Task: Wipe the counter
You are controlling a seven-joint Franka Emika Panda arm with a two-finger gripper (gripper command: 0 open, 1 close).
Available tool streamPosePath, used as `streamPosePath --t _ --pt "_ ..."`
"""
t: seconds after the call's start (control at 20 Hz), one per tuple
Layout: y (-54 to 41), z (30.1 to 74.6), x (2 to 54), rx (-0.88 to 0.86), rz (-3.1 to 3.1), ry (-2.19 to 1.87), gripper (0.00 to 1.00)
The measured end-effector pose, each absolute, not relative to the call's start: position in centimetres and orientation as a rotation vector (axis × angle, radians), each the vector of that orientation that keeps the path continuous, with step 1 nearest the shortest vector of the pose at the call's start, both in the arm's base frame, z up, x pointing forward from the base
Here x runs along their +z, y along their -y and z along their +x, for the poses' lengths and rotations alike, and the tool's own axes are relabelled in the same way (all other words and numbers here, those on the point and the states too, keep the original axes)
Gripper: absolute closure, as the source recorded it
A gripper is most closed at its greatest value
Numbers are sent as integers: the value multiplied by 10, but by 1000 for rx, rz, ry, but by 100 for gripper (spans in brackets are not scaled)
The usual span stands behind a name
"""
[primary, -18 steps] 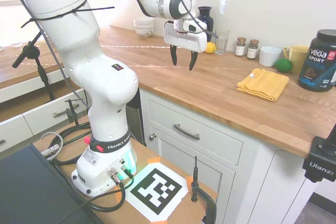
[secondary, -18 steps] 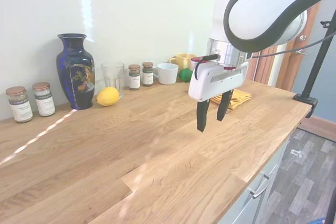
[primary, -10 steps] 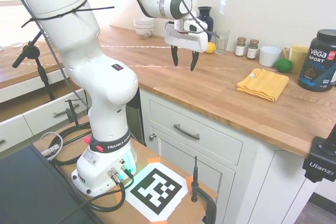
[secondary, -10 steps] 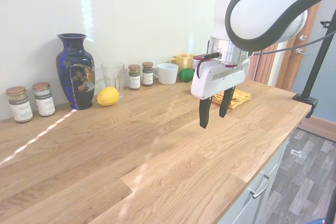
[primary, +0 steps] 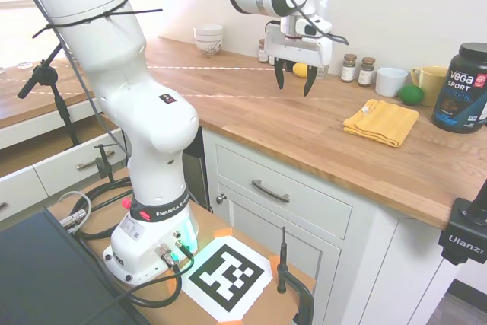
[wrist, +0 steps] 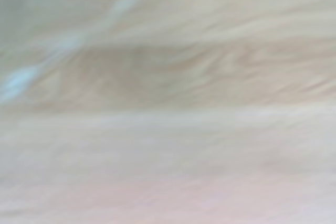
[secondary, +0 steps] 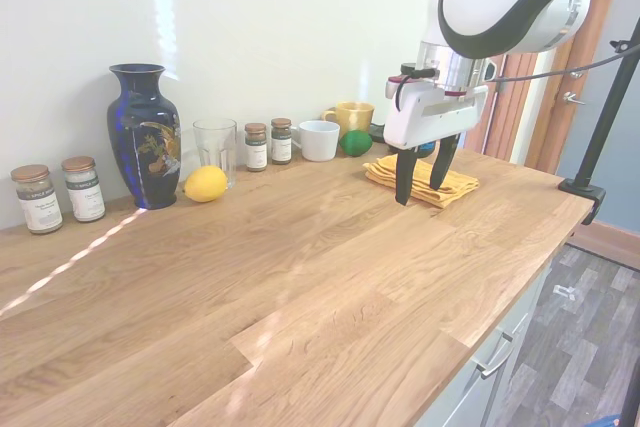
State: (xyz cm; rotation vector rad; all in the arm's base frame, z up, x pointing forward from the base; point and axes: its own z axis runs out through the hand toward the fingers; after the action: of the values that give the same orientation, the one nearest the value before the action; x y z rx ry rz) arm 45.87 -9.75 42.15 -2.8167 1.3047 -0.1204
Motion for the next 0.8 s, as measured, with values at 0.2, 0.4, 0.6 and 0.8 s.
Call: streamPosePath --t 0.2,0.4,0.6,0.8 --pt "136 482 429 -119 -2796 -1331 0" --pt "176 504 427 -108 -2780 -1367 0" --pt "217 520 429 -90 -2758 -1396 0" --pt "249 534 431 -84 -2752 -1408 0"
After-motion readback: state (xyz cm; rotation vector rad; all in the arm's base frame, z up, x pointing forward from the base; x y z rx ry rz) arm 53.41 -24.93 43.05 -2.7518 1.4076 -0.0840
